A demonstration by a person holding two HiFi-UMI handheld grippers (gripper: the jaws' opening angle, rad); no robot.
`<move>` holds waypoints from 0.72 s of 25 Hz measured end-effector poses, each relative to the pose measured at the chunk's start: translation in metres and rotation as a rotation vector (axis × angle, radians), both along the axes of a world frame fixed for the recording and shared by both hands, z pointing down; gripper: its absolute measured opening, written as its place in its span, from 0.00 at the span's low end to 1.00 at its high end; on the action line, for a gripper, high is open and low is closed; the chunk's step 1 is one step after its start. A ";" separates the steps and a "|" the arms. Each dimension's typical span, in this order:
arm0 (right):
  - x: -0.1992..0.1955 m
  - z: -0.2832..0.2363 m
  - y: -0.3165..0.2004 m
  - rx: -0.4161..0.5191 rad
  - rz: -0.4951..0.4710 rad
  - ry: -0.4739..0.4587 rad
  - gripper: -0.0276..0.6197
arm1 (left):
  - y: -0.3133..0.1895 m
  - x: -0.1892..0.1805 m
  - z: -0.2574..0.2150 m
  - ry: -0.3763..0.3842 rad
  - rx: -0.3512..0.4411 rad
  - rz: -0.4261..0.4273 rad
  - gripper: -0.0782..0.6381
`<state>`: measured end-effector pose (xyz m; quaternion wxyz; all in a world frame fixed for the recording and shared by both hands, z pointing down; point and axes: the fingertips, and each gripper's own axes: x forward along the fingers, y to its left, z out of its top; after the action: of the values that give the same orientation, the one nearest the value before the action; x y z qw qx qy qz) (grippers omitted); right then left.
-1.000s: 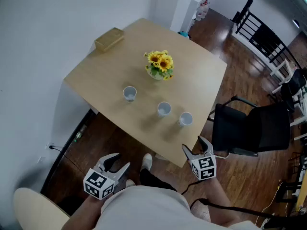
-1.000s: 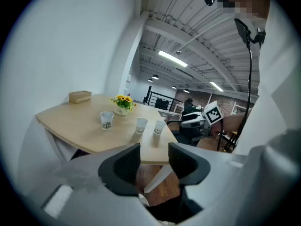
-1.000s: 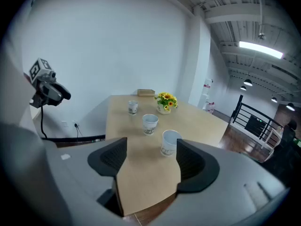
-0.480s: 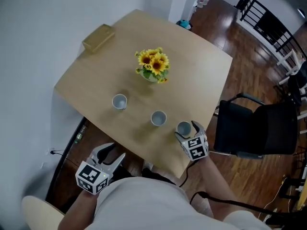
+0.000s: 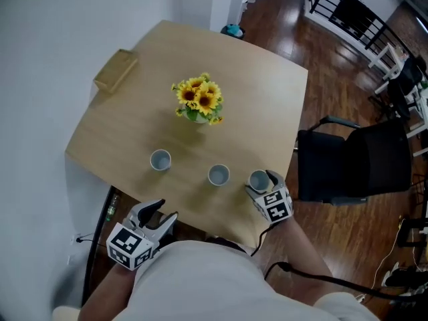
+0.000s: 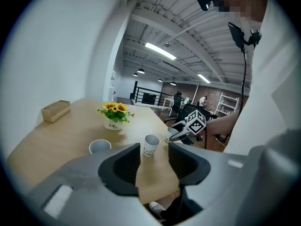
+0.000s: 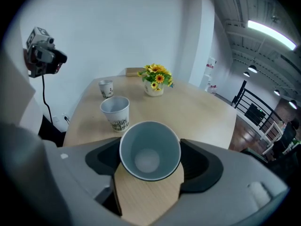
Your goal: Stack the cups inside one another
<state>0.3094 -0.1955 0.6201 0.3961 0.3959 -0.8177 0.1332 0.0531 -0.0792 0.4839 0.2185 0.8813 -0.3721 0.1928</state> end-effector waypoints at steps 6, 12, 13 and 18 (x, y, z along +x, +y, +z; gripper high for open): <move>-0.010 -0.047 0.007 0.043 0.047 0.015 0.63 | -0.014 -0.019 -0.001 0.018 0.019 0.074 0.38; -0.040 -0.099 0.010 0.091 0.052 -0.009 0.63 | -0.017 -0.033 -0.001 0.046 0.034 0.126 0.38; -0.047 -0.105 0.009 0.097 0.049 -0.018 0.63 | -0.017 -0.036 0.000 0.048 0.036 0.133 0.38; -0.084 -0.118 0.001 0.123 0.021 -0.032 0.63 | -0.019 -0.059 0.001 0.061 0.043 0.126 0.38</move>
<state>0.2259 -0.1945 0.5026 0.3567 0.4257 -0.8264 0.0931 -0.0057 -0.0979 0.4853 0.1982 0.9129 -0.3131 0.1713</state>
